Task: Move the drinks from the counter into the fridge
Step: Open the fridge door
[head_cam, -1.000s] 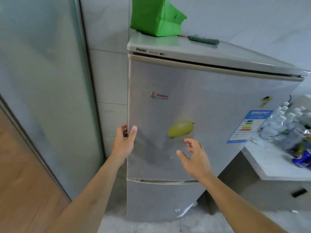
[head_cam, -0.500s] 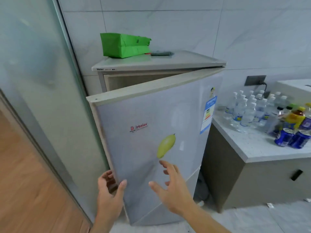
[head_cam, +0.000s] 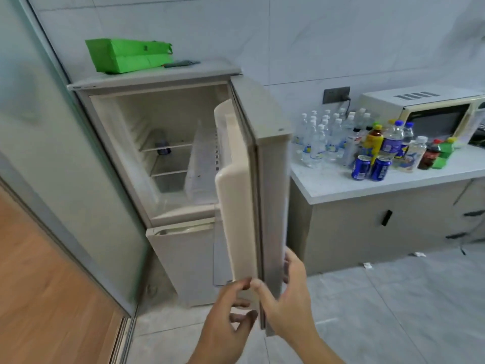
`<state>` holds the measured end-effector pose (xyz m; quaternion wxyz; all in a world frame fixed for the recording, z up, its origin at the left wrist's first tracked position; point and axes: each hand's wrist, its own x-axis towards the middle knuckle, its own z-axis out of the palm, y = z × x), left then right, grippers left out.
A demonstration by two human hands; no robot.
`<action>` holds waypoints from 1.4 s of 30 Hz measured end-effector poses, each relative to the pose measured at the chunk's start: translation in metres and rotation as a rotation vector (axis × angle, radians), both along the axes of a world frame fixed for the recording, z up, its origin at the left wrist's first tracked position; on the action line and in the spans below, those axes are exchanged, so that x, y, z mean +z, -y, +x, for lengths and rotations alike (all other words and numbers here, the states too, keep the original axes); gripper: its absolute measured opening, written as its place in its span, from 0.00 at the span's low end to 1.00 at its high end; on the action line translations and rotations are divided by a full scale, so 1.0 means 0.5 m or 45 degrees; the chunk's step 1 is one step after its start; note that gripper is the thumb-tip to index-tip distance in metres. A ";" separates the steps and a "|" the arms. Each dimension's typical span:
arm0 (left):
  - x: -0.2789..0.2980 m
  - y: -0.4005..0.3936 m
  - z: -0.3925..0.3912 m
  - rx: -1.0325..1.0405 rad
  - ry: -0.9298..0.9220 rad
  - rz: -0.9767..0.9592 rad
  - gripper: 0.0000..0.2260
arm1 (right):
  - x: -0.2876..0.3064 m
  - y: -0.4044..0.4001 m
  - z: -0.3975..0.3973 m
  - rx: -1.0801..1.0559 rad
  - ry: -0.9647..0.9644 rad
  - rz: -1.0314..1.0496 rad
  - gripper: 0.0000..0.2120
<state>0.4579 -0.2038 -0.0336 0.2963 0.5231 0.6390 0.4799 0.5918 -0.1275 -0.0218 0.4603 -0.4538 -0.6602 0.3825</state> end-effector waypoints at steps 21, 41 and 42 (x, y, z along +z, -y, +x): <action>0.013 -0.592 0.254 -0.090 0.193 0.057 0.16 | 0.060 -0.704 0.472 -0.438 0.079 -0.398 0.21; -0.003 -0.887 0.631 0.322 0.152 -0.032 0.14 | 0.045 -1.076 0.615 0.348 0.240 -0.394 0.24; -0.003 -0.898 0.659 0.346 0.164 -0.036 0.15 | 0.035 -1.085 0.640 0.379 0.260 -0.386 0.23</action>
